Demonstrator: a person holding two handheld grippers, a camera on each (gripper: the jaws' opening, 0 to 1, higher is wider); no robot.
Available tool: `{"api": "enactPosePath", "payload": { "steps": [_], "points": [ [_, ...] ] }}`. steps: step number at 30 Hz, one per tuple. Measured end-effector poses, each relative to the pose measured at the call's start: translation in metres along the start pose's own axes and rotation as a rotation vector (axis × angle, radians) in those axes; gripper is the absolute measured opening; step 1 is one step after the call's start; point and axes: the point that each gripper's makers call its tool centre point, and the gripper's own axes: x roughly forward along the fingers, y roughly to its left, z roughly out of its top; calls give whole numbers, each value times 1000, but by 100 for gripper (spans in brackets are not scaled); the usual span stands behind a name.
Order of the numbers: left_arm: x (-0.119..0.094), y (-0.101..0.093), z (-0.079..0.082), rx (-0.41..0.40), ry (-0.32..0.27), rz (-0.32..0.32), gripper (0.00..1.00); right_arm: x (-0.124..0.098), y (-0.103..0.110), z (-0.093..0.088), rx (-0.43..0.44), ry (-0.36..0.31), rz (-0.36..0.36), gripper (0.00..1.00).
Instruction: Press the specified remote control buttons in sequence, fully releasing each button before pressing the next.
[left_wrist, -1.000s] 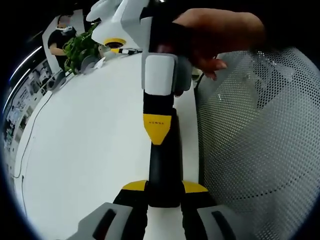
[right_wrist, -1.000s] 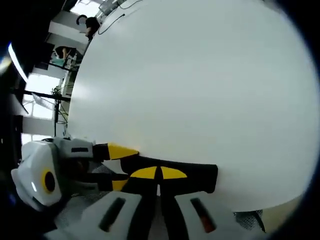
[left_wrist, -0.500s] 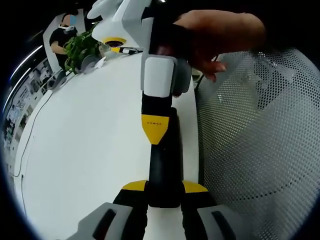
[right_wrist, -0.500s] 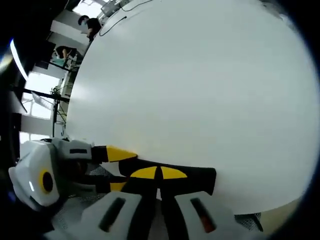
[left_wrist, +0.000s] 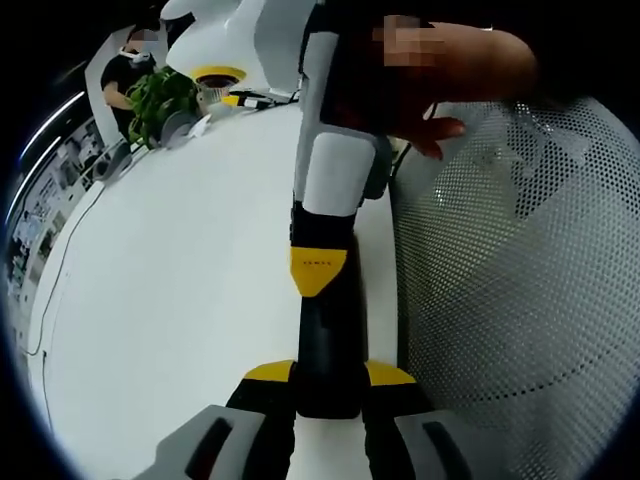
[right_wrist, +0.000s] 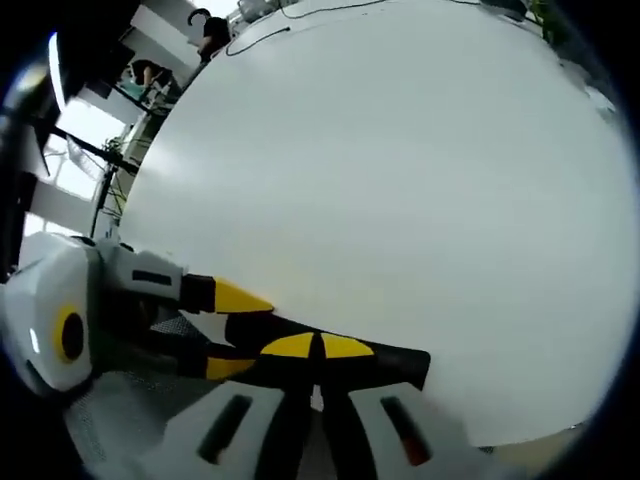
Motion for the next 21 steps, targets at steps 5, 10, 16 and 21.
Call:
{"api": "enactPosePath", "payload": {
  "steps": [5,10,16,21],
  "points": [
    [0,0,0,-2,-1,1,25,-1,-3,0,51,-9,25,0],
    [0,0,1,1,3,2,25,-2,-3,0,99,-1,42,0],
    [0,-1,1,4,13,3,25,-4,-2,-4,162,39,62,0],
    [0,-1,1,0,12,4,25,-6,-1,-9,167,75,62,0]
  ]
}}
